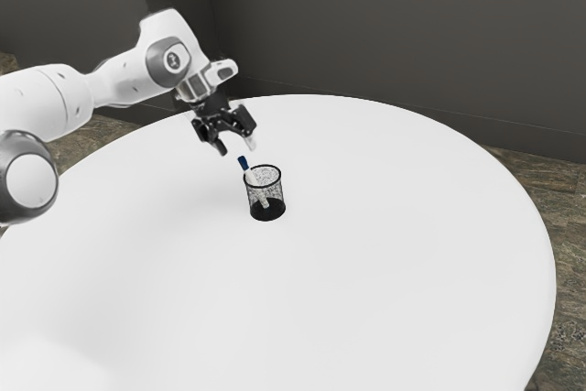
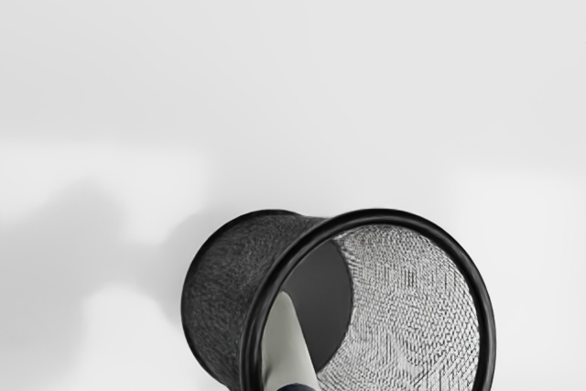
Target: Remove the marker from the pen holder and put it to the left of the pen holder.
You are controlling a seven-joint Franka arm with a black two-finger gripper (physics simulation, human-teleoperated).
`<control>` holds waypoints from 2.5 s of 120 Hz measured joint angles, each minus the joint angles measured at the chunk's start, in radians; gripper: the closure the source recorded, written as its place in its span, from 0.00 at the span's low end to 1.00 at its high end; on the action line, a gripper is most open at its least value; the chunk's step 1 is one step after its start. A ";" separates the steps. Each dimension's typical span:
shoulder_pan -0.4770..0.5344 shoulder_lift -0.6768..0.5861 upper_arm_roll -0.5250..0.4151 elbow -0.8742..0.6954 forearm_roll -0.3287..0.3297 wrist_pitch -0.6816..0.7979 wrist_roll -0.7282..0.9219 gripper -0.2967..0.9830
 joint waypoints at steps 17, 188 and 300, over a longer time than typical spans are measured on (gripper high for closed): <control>-0.014 0.003 0.000 -0.010 -0.001 0.010 0.006 0.24; -0.012 -0.252 0.032 -0.109 0.082 -0.015 -0.013 0.83; 0.043 -0.283 0.146 -0.750 0.204 1.115 0.205 0.83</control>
